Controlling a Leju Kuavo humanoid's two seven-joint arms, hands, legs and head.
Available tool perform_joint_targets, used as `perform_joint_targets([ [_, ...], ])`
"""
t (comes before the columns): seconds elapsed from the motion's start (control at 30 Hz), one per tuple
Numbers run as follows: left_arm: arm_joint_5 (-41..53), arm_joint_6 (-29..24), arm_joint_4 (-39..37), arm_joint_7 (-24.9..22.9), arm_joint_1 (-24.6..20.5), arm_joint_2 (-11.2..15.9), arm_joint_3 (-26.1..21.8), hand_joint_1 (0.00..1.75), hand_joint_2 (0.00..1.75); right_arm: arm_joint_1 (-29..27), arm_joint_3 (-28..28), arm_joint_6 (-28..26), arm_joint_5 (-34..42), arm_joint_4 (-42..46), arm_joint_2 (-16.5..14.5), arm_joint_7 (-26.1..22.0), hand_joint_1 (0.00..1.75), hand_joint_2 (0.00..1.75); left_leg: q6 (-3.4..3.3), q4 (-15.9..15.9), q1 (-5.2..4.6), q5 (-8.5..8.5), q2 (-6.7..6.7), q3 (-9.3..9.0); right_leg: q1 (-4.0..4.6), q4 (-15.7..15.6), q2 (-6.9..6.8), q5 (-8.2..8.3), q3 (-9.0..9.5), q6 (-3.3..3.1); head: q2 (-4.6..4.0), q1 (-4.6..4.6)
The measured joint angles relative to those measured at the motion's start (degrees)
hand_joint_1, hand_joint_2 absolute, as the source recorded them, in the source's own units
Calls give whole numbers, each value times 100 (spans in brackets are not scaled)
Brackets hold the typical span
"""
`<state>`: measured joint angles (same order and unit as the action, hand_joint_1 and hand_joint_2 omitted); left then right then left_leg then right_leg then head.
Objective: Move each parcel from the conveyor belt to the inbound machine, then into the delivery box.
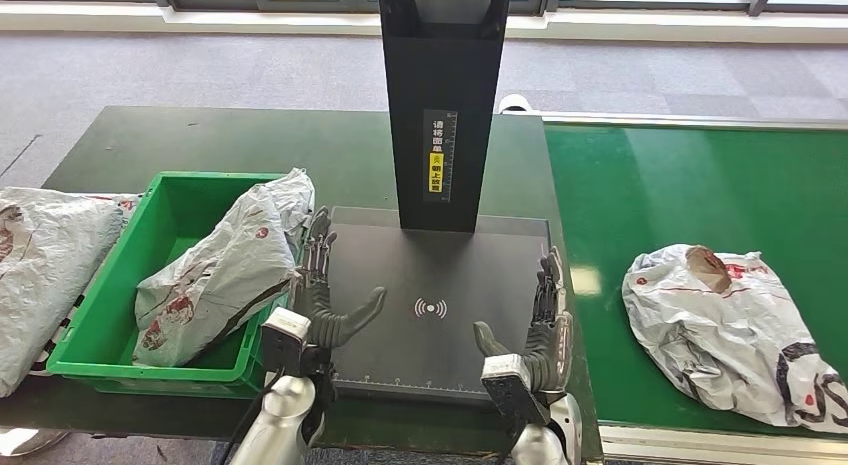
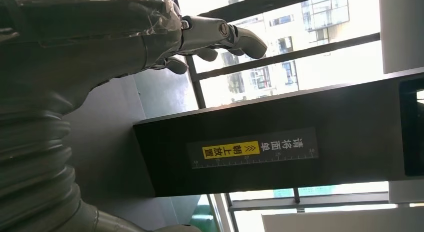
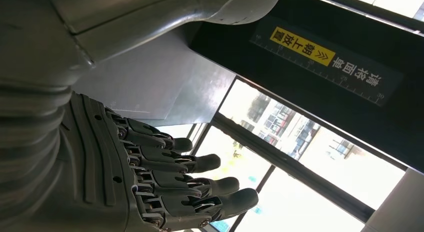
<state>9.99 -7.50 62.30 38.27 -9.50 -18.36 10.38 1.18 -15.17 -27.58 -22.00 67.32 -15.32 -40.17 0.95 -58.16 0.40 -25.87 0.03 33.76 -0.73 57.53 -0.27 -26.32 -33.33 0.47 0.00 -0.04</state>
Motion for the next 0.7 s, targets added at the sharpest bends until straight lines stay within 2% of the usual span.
perform_joint_targets([
  [0.53,76,-62,-130,0,-16,0,0,0,175,62,144,-151,-245,-211,0,7,0,175,0,0,0,0,0,0,0,0,0,0,0,0,0,0],
  [0.6,74,-63,-134,0,-16,0,0,0,175,70,166,-303,-453,-225,0,70,0,175,0,0,0,0,0,0,0,0,0,0,0,0,0,0],
  [0.7,66,-48,-125,0,-13,0,-2,0,175,74,323,-737,-1246,-228,20,388,0,175,0,0,0,0,-1,0,-2,0,-1,0,0,0,0,0],
])
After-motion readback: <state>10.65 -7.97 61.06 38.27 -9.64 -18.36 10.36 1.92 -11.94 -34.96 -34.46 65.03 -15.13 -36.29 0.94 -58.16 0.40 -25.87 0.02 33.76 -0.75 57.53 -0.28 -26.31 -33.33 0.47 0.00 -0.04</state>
